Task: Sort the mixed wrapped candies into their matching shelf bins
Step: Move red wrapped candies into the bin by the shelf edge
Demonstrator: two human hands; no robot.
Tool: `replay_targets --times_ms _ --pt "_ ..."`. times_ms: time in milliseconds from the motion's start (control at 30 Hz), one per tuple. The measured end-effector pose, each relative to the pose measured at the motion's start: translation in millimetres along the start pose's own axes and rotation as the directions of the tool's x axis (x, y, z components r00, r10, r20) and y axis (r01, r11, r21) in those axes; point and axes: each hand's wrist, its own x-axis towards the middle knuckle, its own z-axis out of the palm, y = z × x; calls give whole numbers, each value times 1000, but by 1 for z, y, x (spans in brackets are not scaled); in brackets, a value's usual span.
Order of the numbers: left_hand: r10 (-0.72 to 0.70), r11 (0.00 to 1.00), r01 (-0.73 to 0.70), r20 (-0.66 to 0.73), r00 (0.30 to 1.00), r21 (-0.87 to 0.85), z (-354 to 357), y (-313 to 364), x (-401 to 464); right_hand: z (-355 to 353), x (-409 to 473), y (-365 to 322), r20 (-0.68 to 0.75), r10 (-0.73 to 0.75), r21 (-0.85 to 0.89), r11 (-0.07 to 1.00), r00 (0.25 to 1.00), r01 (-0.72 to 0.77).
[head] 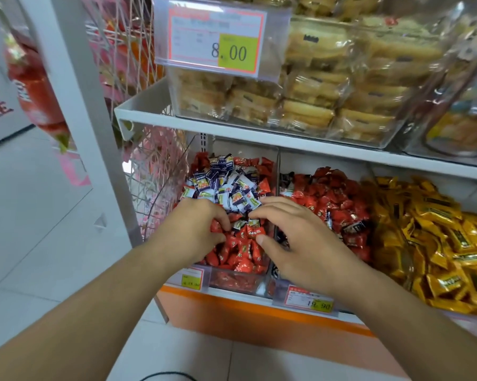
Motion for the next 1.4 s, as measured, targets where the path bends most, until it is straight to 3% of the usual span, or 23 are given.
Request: replay_targets --times_ms 300,500,633,767,1000,1400 --pt "-101 989 65 -283 954 -132 -20 -10 0 -3 -2 1 6 3 12 1000 1000 -3" --pt "21 995 -33 -122 992 -98 -20 -12 -5 -2 -3 1 -9 4 11 1000 1000 -4" --pt "112 991 -123 -161 981 -56 -18 -11 -5 -1 -2 1 -19 -16 5 1000 1000 16" --pt "92 991 -93 -16 996 -98 0 -6 -2 0 -2 2 -25 -31 -2 1000 999 31" --pt "-2 999 4 -36 999 50 7 -15 3 0 -4 3 -29 -49 -12 999 998 49" --pt "-14 998 12 23 1000 58 9 -13 5 1 -4 3 -21 -54 -17 998 998 53"
